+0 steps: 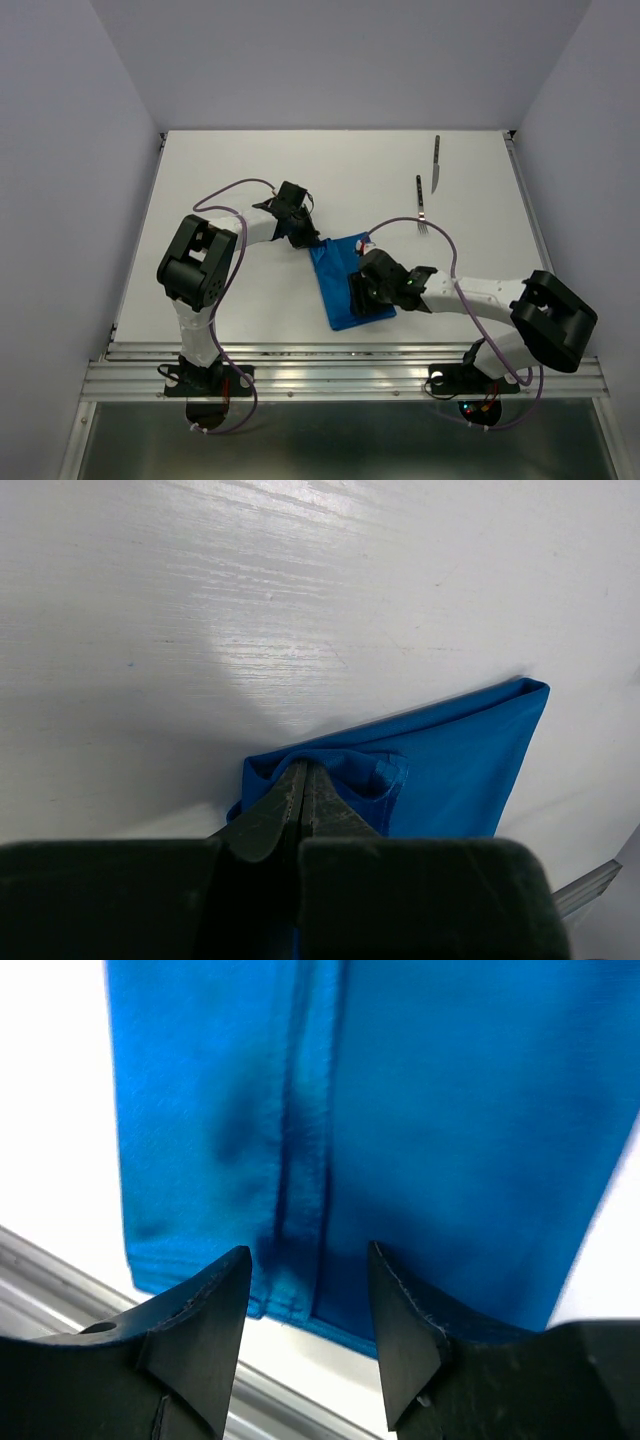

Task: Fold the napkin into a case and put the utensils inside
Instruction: Smooth out the 2/3-rectangle-folded napkin at the center of the board.

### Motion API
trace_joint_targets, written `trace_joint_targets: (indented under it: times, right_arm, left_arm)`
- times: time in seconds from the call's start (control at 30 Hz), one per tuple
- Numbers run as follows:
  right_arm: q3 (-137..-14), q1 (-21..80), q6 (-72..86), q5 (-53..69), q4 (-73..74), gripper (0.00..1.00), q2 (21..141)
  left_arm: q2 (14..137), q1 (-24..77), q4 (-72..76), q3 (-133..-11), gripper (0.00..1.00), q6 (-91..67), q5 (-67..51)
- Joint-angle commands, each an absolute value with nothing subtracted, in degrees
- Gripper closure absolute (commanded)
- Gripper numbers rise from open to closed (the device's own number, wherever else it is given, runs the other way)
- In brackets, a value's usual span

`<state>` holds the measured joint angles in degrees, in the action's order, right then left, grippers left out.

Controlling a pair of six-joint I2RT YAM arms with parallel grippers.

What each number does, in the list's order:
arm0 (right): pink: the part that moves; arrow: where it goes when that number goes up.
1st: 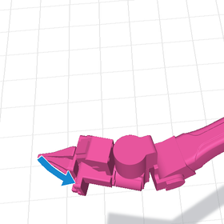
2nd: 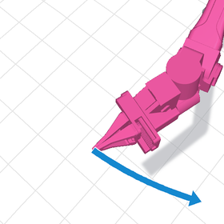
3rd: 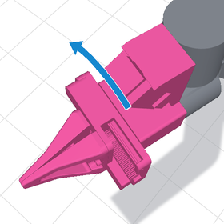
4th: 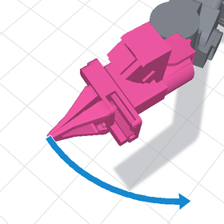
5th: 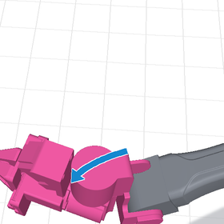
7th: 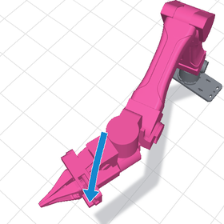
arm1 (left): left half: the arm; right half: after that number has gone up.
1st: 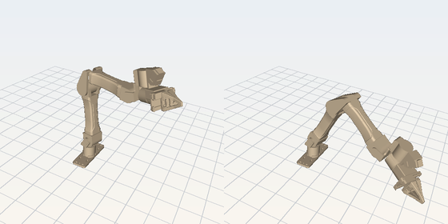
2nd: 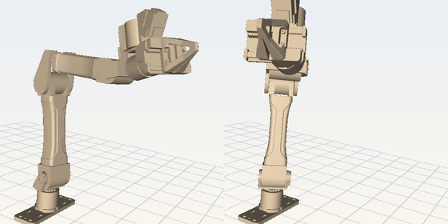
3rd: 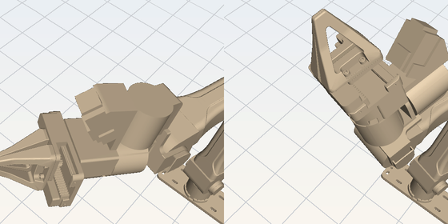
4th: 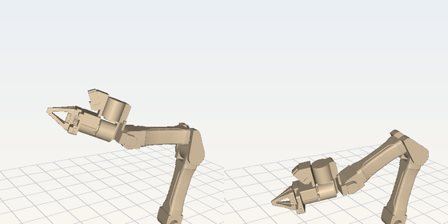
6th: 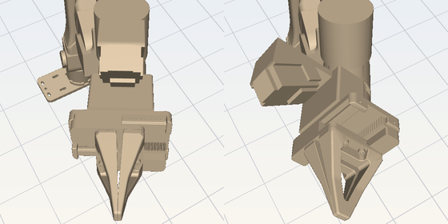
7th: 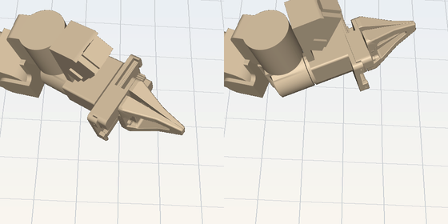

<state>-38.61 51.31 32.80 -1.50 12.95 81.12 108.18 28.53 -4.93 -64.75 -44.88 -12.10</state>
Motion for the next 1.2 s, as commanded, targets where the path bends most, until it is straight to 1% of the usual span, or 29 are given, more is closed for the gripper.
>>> trace_joint_targets:
  times: [0.0,0.03,0.17,0.27,0.4,0.6,0.73,0.83,0.87,0.9,1.03,1.07,1.17]
  right_arm:
    - [-42.2,54.9,32.1,-8.0,16.9,0.45,83.0]
    - [-42.5,54.9,32.3,-8.6,17.4,0.45,83.5]
    - [-43.5,56.7,32.9,-12.6,18.9,0.52,85.3]
    - [-43.9,57.2,33.3,-14.0,19.8,0.55,85.3]
    - [-44.7,57.2,33.1,-15.6,20.8,0.64,85.4]
    - [-44.7,57.7,33.5,-15.8,21.0,0.69,85.6]
    - [-45.3,57.7,34.5,-17.0,21.4,0.68,83.2]
    - [-46.3,57.7,35.0,-17.6,21.6,0.56,80.2]
    - [-47.0,57.7,35.1,-17.8,21.7,0.50,79.5]
    - [-47.5,57.7,35.2,-17.9,21.8,0.41,79.0]
    - [-48.7,57.7,35.7,-16.5,20.9,0.41,80.1]
    - [-48.7,57.7,35.8,-16.0,20.6,0.43,80.6]
    - [-48.4,58.4,35.9,-15.6,19.6,0.46,82.9]
  left_arm:
    - [109.3,28.9,-8.0,-65.0,1.00,-43.9,-9.5]
    - [109.3,28.9,-8.0,-65.2,1.00,-43.9,-9.6]
    - [109.3,29.0,-8.0,-65.4,1.00,-43.9,-9.7]
    - [109.3,29.0,-8.1,-65.5,1.00,-43.9,-9.7]
    - [109.4,29.1,-8.1,-65.6,1.00,-43.9,-9.8]
    - [109.2,29.1,-8.3,-65.6,1.00,-43.7,-9.8]
    - [108.9,29.1,-8.3,-65.7,1.00,-43.7,-9.6]
    - [108.9,29.1,-8.4,-65.7,1.00,-43.5,-9.7]
    - [109.0,29.1,-8.4,-65.7,1.00,-43.6,-9.7]
    - [109.1,29.1,-8.4,-65.7,1.00,-43.7,-9.7]
    - [109.2,29.2,-8.4,-65.9,1.00,-43.7,-9.8]
    - [109.2,29.2,-8.4,-65.9,1.00,-43.7,-9.8]
    - [109.2,29.3,-8.4,-65.9,1.00,-43.7,-9.6]
